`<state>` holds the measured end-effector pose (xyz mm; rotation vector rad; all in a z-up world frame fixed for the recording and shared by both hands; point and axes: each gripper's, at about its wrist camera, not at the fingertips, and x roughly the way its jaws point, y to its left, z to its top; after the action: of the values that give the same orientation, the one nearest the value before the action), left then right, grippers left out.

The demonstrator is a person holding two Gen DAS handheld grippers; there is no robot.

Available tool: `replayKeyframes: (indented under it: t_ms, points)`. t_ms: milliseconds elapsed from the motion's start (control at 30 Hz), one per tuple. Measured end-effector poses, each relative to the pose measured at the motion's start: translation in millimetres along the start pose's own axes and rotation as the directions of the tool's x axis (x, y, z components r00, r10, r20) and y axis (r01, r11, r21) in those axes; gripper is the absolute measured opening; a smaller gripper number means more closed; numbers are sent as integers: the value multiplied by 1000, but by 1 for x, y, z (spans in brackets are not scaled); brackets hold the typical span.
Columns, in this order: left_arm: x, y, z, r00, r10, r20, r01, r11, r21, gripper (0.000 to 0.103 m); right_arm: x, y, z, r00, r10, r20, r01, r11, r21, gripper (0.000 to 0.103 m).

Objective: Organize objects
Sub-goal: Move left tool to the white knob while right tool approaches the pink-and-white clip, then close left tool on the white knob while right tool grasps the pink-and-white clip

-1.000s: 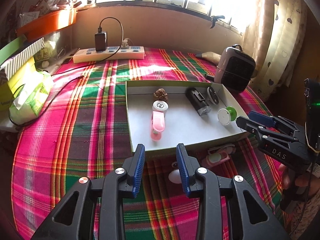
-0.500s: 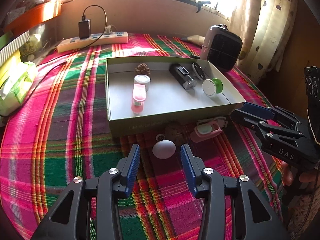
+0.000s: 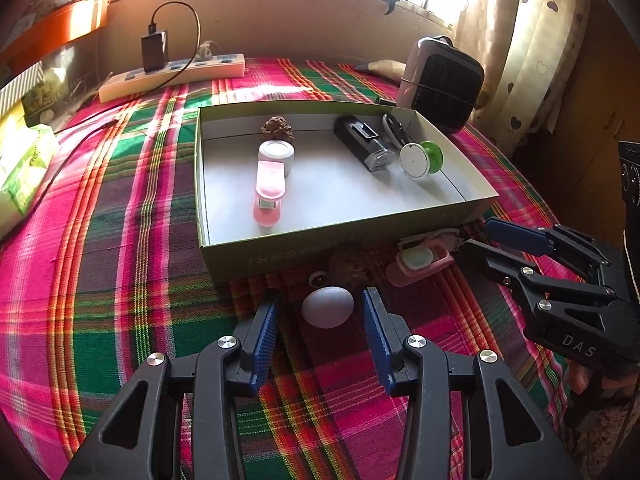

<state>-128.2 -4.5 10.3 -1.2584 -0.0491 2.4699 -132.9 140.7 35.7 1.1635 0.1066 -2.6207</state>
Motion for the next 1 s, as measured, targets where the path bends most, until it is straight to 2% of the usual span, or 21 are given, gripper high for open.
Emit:
replayKeyframes:
  t_ms: [100, 267, 467, 833, 1000]
  points:
    - [-2, 5, -1, 1000, -15, 0, 15, 1000, -9, 37, 0, 3, -1, 1000, -1, -3, 1, 1000, 11, 46]
    - [-6, 11, -3, 1000, -25, 1, 25, 1000, -13, 24, 3, 9, -5, 1000, 2, -14, -2, 1000, 20, 46]
    - [-14, 18, -12, 999, -34, -4, 34, 999, -20, 24, 4, 18, -7, 999, 33, -14, -33, 999, 21, 46]
    - [-18, 26, -17, 998, -58, -5, 58, 998, -36, 24, 6, 43, -11, 986, 159, -43, -161, 986, -42, 46]
    - [-17, 27, -17, 998, -58, -6, 58, 998, -32, 25, -1, 43, -9, 991, 133, -21, -134, 989, -63, 46]
